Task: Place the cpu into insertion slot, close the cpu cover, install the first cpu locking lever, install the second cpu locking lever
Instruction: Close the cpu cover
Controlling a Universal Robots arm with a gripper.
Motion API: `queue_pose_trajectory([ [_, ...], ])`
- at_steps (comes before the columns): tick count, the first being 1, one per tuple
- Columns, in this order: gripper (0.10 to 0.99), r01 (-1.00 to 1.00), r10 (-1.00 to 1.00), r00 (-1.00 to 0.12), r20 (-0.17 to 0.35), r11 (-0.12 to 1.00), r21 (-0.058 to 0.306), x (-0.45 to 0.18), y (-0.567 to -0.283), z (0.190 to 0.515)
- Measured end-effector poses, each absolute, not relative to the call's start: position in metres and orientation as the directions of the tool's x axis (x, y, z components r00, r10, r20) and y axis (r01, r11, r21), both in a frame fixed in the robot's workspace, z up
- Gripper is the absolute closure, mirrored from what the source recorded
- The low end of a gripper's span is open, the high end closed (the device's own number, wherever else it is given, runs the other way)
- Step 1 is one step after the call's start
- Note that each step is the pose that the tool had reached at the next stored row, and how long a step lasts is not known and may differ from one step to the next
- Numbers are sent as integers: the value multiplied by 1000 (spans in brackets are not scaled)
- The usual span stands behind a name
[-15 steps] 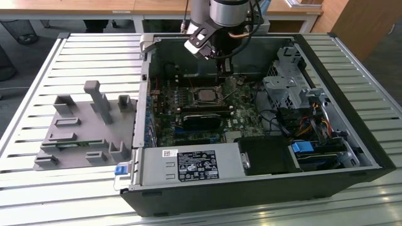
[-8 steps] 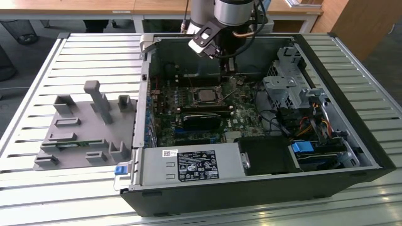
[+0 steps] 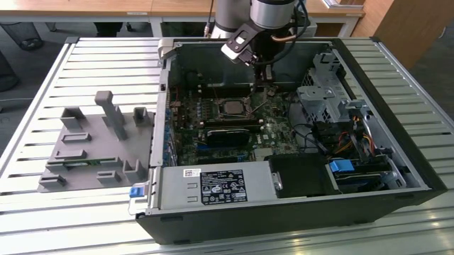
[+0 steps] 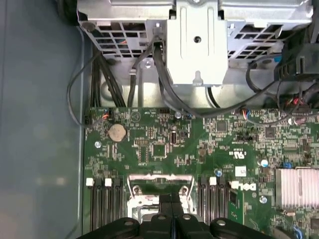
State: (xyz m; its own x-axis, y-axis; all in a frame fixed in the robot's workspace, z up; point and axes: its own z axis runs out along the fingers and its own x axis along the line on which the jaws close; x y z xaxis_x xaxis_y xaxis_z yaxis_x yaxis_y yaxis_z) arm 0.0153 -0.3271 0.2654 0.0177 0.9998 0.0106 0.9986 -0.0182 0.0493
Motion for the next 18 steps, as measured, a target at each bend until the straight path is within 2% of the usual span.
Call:
queue_pose_trajectory([
  [18,980,999,1000,18,11,-18,48,36,-322,262],
])
